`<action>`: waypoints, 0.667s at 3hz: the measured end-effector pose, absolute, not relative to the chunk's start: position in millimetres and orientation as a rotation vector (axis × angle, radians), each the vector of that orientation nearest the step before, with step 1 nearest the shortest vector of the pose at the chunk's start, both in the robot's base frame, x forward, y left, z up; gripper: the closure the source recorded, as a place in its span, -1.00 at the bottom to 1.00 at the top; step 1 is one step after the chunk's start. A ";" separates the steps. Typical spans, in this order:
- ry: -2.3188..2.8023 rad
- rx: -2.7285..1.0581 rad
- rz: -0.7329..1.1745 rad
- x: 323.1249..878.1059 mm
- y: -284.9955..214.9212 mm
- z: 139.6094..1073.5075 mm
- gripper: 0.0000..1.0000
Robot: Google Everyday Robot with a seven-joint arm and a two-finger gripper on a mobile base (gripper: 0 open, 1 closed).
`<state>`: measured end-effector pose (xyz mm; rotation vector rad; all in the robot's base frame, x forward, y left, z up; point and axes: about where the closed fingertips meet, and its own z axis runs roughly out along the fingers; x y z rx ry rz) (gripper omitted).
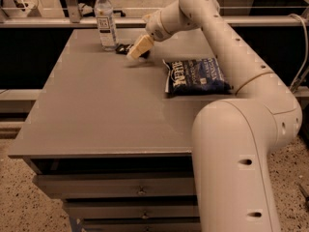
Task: Move rxbar chocolate near blue plastic bottle
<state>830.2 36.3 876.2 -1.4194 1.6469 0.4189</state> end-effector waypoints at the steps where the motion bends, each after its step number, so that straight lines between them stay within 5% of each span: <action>1: 1.639 -1.397 0.448 817.1 20.3 887.4 -1.00; 2: 1.623 -1.400 0.422 784.2 -15.7 919.6 -1.00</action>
Offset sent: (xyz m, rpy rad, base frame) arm -0.1032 -0.1042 0.0998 0.0085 -0.0755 -0.0151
